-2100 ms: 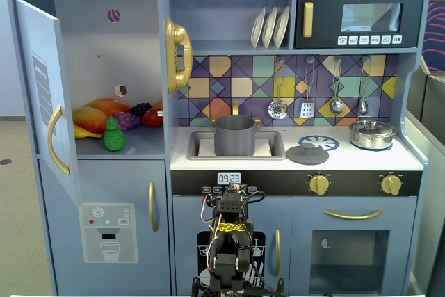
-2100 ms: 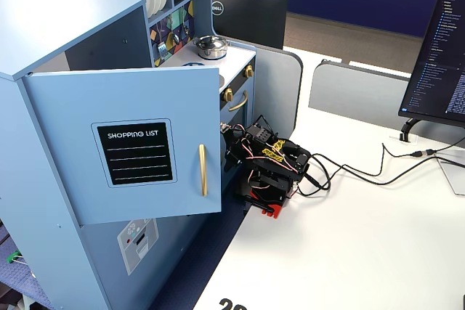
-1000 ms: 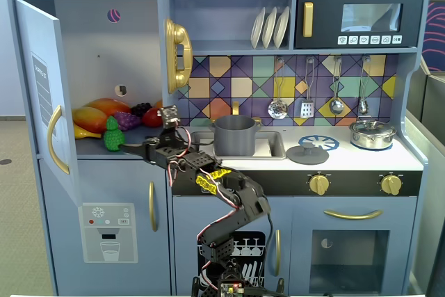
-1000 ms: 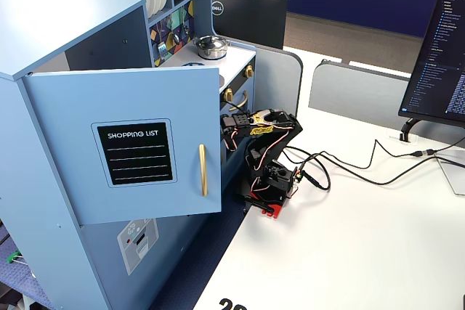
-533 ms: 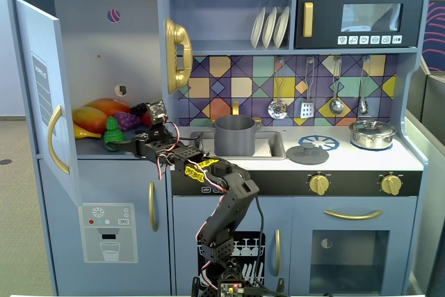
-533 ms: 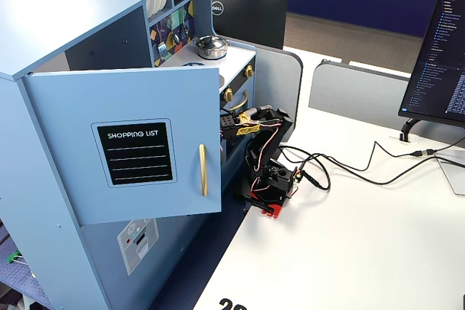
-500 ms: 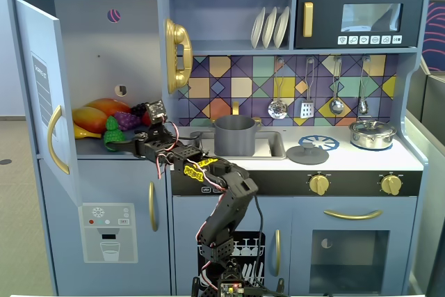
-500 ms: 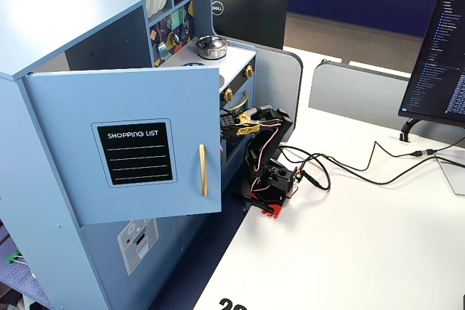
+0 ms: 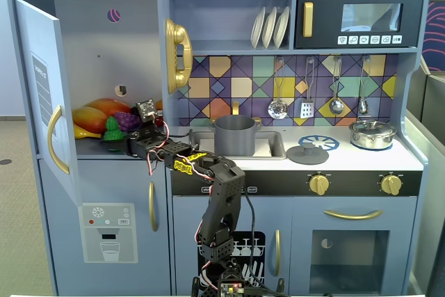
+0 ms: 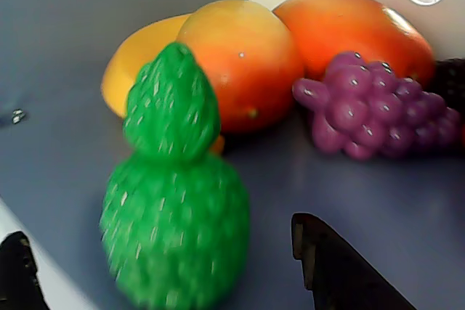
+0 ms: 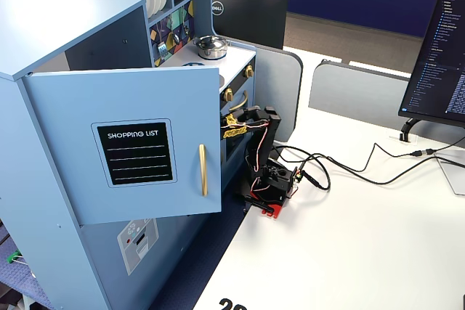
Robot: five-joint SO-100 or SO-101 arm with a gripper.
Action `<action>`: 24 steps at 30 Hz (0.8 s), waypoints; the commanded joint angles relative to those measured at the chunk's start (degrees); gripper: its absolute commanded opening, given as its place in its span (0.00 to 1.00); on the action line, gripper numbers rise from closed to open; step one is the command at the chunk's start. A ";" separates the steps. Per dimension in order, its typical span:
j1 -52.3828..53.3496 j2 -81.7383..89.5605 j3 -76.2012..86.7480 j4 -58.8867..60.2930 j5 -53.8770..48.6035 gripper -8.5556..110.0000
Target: Pick up the green pineapple from the left cabinet and place it in the gray recipient
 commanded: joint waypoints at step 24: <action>-4.66 10.90 -6.50 2.72 -8.88 0.07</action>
